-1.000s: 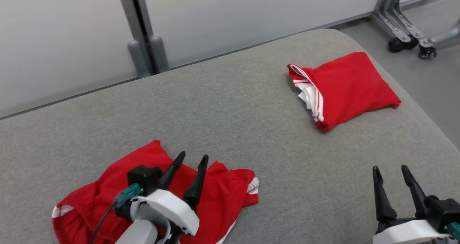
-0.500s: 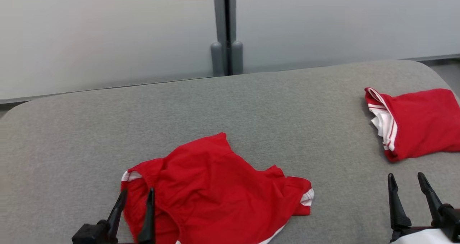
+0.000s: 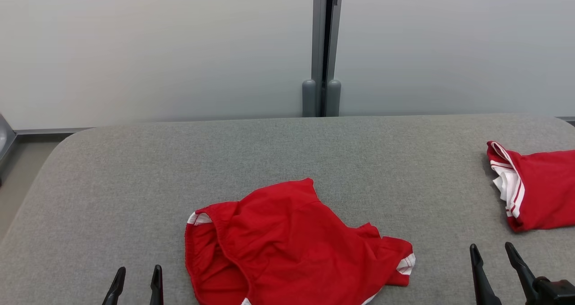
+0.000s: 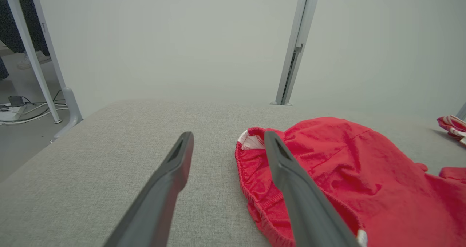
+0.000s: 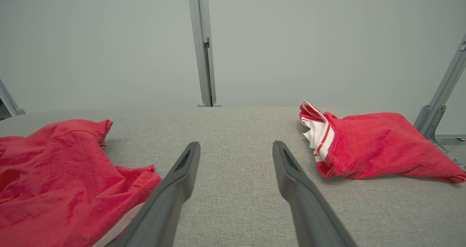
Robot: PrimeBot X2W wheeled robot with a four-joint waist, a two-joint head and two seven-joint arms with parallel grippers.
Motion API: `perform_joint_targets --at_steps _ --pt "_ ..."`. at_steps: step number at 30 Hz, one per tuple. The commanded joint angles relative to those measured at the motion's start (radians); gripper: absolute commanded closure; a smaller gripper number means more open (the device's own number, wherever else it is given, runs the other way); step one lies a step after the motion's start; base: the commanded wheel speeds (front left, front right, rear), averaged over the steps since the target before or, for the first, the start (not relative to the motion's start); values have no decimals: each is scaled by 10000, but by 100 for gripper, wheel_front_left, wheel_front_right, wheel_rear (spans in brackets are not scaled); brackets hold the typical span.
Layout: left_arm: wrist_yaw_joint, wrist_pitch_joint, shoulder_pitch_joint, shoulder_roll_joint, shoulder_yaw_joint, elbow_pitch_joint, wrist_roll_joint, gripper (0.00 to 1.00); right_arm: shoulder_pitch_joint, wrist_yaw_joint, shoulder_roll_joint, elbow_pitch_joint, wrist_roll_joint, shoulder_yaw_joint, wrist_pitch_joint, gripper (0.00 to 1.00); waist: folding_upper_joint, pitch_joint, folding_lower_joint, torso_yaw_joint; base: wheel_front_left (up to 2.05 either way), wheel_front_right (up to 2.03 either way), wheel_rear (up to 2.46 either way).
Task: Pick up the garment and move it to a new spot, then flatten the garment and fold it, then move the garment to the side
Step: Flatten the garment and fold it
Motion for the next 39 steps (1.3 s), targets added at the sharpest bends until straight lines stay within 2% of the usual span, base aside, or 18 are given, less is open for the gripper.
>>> perform_joint_targets --at_steps 1,9,16,21,23,25,29,32,36,39 --pt "-89 -42 26 -29 79 -62 99 0 92 -3 -54 7 78 -1 2 0 -1 -11 0 -5 0 0 0" --pt "-496 -43 -64 -303 332 -87 498 0 122 -3 -55 63 150 263 1 0 -1 -12 0 -154 0 0 0" --pt "-624 -43 -248 -376 407 51 654 0 -18 -3 -55 122 202 357 1 0 -1 68 0 -224 0 0 0" --pt "-705 -43 -319 -374 -95 148 305 0 -290 -3 -100 235 272 926 2 0 -1 199 0 -271 0 0 0" --pt "-709 96 -303 -49 -860 316 -18 0 -381 -3 -411 646 463 1577 1 0 -1 229 0 -274 0 0 0" --pt "-692 748 -412 472 -1711 333 -467 0 -651 -3 -857 1145 865 2516 2 0 -1 286 0 -279 0 0 0" --pt "-699 1984 -505 1278 -2621 -345 -1311 0 -1422 -3 -1845 2216 1769 4173 6 0 -1 430 0 -306 0 0 0" --pt "-698 2663 -374 1608 -2907 -808 -1647 0 -1840 -3 -2101 2633 2088 4761 5 0 -1 515 0 -328 0 0 0" --pt "-700 4037 -157 1998 -3482 -1605 -2682 0 -2638 -3 -2420 3301 2683 5768 4 0 -1 663 0 -307 0 0 0" --pt "-702 4866 -201 2287 -3738 -2165 -3119 0 -3346 -3 -2649 3767 3252 6887 4 0 -1 893 0 -239 0 0 0"
